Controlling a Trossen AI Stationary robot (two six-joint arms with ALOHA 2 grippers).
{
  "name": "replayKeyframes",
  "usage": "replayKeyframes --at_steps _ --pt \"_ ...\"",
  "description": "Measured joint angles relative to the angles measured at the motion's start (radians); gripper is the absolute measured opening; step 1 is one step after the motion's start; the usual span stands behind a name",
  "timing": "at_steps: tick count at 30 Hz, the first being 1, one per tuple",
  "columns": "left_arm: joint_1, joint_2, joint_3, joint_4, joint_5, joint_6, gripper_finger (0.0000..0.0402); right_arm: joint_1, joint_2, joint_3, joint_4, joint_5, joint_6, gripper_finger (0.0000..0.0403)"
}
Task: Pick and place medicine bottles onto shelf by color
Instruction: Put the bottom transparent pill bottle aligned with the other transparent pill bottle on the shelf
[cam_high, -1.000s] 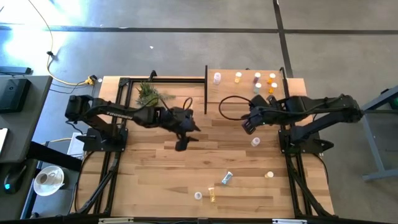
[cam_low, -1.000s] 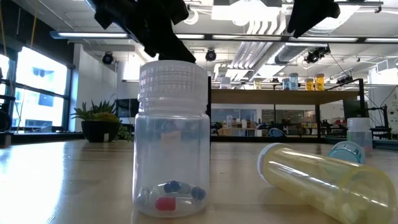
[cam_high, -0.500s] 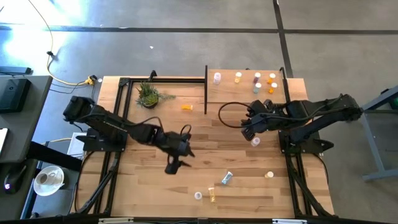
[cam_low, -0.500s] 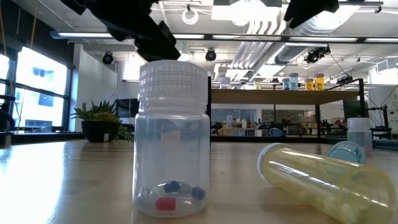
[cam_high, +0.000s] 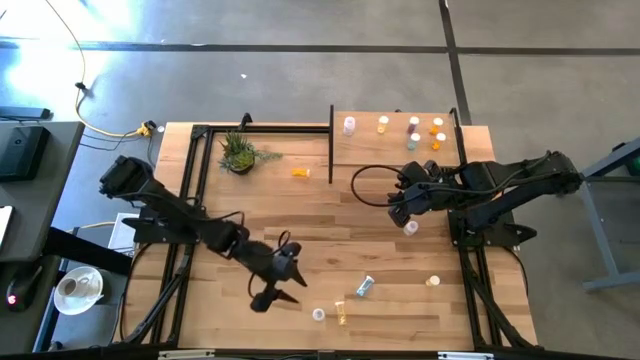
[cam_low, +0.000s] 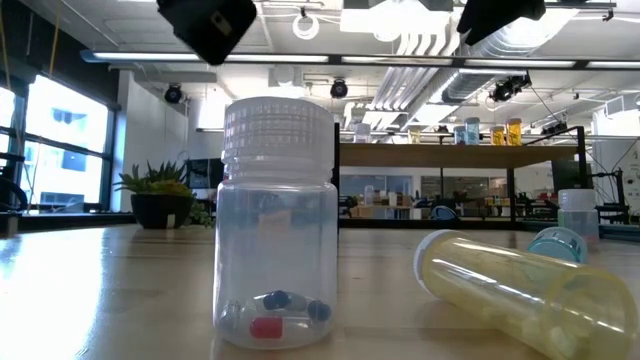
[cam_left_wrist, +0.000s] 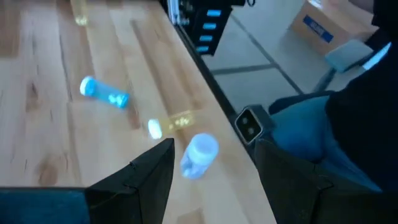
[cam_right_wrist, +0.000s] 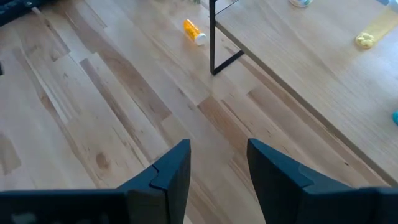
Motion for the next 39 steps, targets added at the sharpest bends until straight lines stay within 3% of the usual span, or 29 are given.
replayKeyframes --at_steps 6,10,28,39 --pt "-0.071 0.023 0.0 0.055 -0.221 0.056 0.0211 0.0 0.0 0.0 0.013 -0.001 0.0 0.0149" --pt "-0.096 0.074 0.0 0.117 -0.274 0.08 0.0211 0.0 0.0 0.0 0.037 -0.015 0.0 0.0149" --pt "-0.13 0.361 0.0 0.457 -0.27 0.202 0.0211 0.0 0.0 0.0 0.045 -0.019 0.0 0.0149" --pt "-0.132 0.454 0.041 0.471 -0.241 0.145 0.0211 0.0 0.0 0.0 0.045 -0.018 -0.003 0.0149"
